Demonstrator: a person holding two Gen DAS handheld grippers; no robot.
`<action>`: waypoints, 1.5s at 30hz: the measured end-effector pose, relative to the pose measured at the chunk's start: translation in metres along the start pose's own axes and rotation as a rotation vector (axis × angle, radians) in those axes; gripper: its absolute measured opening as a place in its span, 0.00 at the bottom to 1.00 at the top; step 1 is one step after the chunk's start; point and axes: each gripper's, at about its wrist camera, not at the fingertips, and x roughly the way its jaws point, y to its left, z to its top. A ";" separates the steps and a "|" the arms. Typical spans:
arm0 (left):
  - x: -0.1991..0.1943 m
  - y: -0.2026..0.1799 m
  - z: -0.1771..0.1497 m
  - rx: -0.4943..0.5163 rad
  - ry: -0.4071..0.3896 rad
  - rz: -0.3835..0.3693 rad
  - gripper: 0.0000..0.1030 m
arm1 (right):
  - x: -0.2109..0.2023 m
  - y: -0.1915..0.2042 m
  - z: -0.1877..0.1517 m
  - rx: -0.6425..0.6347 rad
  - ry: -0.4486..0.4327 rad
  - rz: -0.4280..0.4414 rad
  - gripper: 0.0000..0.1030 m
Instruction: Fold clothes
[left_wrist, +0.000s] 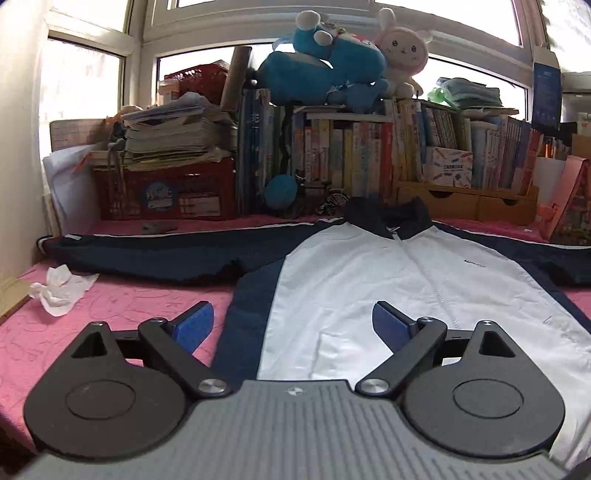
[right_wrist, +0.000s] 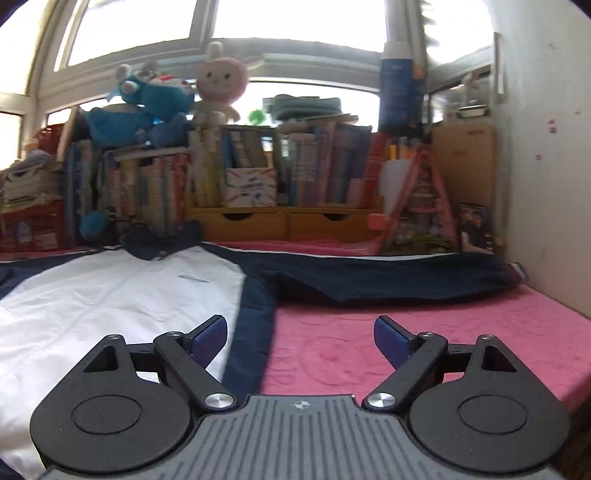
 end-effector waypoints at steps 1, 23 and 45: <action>0.011 -0.008 0.001 0.000 0.040 -0.007 0.91 | 0.005 0.011 0.004 -0.001 0.011 0.048 0.84; 0.065 -0.018 -0.024 0.063 0.210 -0.017 1.00 | 0.052 0.051 -0.009 -0.203 0.196 0.019 0.95; 0.039 0.017 -0.012 0.021 0.270 0.067 0.95 | 0.053 0.021 0.005 -0.048 0.316 0.072 0.96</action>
